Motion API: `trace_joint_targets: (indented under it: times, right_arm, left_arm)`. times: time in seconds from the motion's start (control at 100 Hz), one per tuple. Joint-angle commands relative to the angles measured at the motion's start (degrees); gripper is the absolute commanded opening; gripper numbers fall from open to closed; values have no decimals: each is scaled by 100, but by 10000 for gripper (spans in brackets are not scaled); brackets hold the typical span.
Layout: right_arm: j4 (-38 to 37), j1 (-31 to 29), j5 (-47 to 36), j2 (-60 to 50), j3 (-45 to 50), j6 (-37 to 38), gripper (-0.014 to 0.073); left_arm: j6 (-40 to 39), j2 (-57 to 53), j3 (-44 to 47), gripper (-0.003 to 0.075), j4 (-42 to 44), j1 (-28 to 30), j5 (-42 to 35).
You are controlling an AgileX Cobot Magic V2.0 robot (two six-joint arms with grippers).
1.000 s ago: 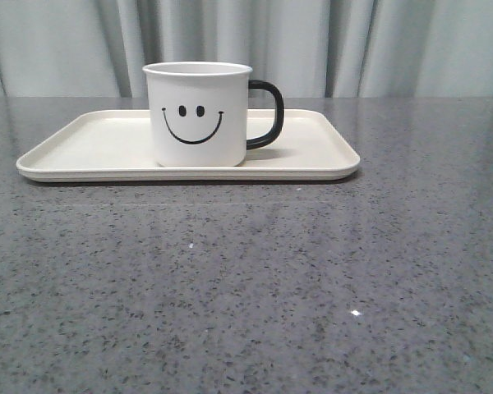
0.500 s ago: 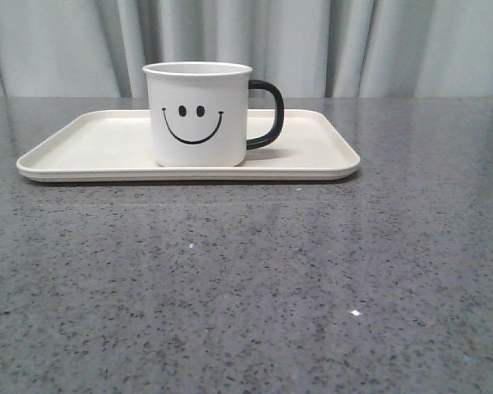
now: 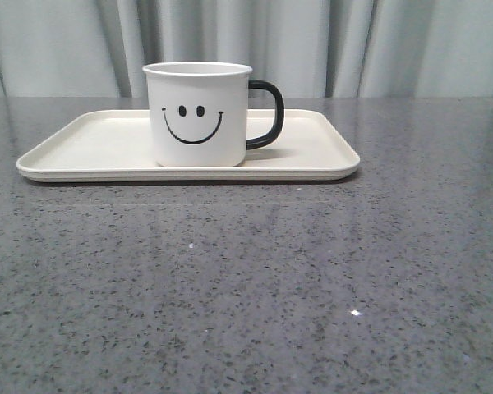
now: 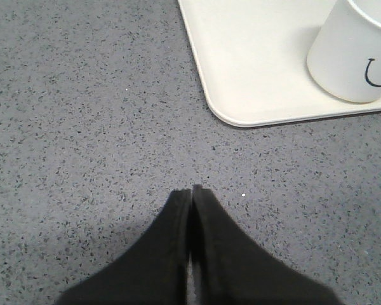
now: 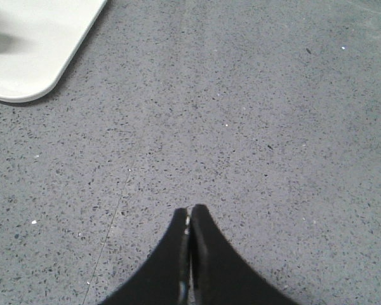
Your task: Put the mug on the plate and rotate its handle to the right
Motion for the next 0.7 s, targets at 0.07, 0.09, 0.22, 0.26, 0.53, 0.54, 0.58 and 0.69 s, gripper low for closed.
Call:
trace_joint_targets:
  times: [0.07,0.09,0.22,0.26,0.53,0.54,0.58,0.69]
  right_arm:
    - [-107,-33,-434,-3,-150,10,-64]
    - [-107,-33,-434,-3,-150,10,-64]
    - [-107,-33,-434,-3,-150,10,-64]
    - [-107,-33,-434,-3,-150,10,-64]
    - [-107,-33,-434,-3,-150,10,-64]
    - [-107,-33,-434,-3,-150,10,-64]
    - [-107,-33,-434,-3,-150,10,-64]
    - [-107,-33,-434,-3,-150,10,-64]
  left_arm:
    - [-7,-14,-147,-20,-51,12,-423]
    - [-7,-14,-147,-20,-51,12,-423]
    - [-7,-52,-113,-20,83,12,-423]
    - [-7,-101,-86,-20,239,12,-455]
    - [-7,-1093,759,-20,615,12,-1702]
    - [-7,-1125,787,-20,615,12,-1734]
    - [-7,-1318,970,-20,615,12,-1916]
    - [-7,-1833,1520,-20,744,34,-2355]
